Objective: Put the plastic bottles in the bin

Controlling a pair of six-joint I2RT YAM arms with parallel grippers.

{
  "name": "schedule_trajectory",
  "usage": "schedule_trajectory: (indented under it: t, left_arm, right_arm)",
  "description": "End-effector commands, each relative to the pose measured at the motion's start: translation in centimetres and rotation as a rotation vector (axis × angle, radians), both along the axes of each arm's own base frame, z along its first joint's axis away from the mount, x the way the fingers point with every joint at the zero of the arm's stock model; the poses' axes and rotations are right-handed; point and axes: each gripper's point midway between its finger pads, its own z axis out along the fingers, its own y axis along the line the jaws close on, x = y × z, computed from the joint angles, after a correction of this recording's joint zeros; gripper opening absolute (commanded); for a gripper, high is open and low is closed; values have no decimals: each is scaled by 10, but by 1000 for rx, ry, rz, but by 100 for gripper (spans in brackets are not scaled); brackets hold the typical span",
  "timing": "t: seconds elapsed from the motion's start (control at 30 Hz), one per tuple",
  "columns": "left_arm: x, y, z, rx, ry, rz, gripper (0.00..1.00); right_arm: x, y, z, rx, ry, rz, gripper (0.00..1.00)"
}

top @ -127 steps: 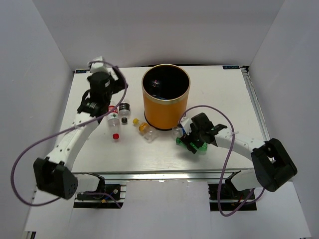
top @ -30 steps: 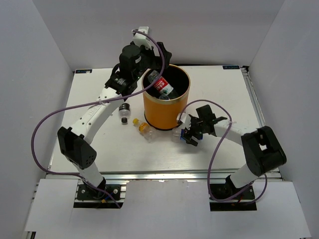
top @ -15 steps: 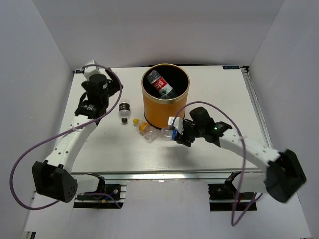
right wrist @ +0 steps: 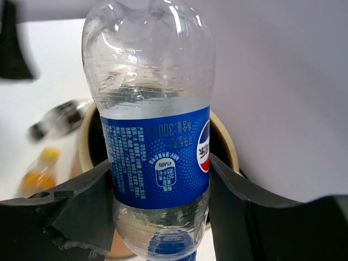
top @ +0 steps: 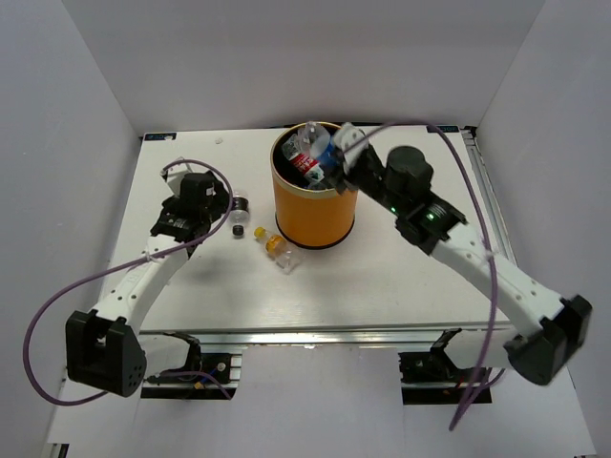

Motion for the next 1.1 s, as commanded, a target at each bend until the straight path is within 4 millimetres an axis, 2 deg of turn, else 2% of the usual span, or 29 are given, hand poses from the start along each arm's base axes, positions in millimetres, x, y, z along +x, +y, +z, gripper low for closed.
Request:
schedule_trajectory:
  t: [0.0, 0.07, 0.1, 0.17, 0.2, 0.33, 0.4, 0.43, 0.47, 0.5, 0.57, 0.63, 0.67, 0.73, 0.77, 0.87, 0.9, 0.93, 0.97, 1.0, 1.03, 1.07]
  left_arm:
    - [-10, 6, 4, -14, -4, 37, 98]
    - [-14, 9, 3, -11, 1, 45, 98]
    - [-16, 11, 2, -8, 2, 49, 98]
    - [-18, 14, 2, -3, -1, 53, 98]
    - [-19, 15, 5, 1, -8, 54, 98]
    - [-20, 16, 8, 6, -14, 55, 98]
    - [-20, 16, 9, 1, -14, 55, 98]
    - [-19, 16, 9, 3, -14, 53, 98]
    - [-19, 16, 8, 2, -11, 55, 98]
    - [-19, 17, 7, 4, -8, 58, 98]
    - [-21, 23, 1, 16, 16, 88, 98]
    - [-21, 29, -4, 22, 30, 118, 98]
    - [-21, 33, -10, 20, 45, 128, 98]
    - [-20, 35, -17, 5, 59, 129, 98]
    - [-20, 34, -22, -12, 73, 122, 98]
    - [-19, 42, -28, -43, 92, 145, 98]
    - [-19, 46, -29, -49, 97, 155, 98]
    - [-19, 47, -28, -54, 94, 159, 98]
    - [-19, 48, -28, -55, 95, 163, 98]
    - [-20, 48, -27, -58, 91, 164, 98]
    - [-20, 48, -27, -62, 90, 162, 98]
    - [-21, 48, -27, -65, 86, 164, 98]
  right_arm:
    - [55, -3, 20, 101, 25, -213, 50]
    - [72, -5, 19, 103, 48, -277, 60]
    - [81, -7, 17, 101, 66, -301, 73]
    - [86, -11, 15, 125, 91, -329, 81]
    - [86, -14, 14, 132, 90, -335, 89]
    - [77, -11, 31, 160, 57, -283, 89]
    - [65, -3, 42, 146, 35, -200, 89]
    - [58, 3, 43, 121, 29, -143, 89]
    - [38, 21, 46, 92, 12, 12, 89]
    - [25, 28, 39, 56, 35, 84, 89]
    - [-19, 52, 15, -73, 84, 270, 89]
    - [-42, 62, -10, -155, 119, 308, 89]
    - [-58, 71, -37, -214, 145, 300, 89]
    - [-67, 78, -68, -251, 187, 278, 90]
    - [-73, 85, -98, -288, 228, 265, 89]
    - [-76, 97, -139, -288, 360, 215, 89]
    - [-76, 107, -159, -308, 395, 210, 89]
    - [-75, 111, -167, -315, 415, 200, 89]
    - [-64, 113, -190, -372, 417, 134, 89]
    - [-61, 122, -190, -380, 397, 122, 89]
    - [-51, 125, -211, -430, 393, 74, 89]
    - [-46, 128, -218, -443, 394, 58, 89]
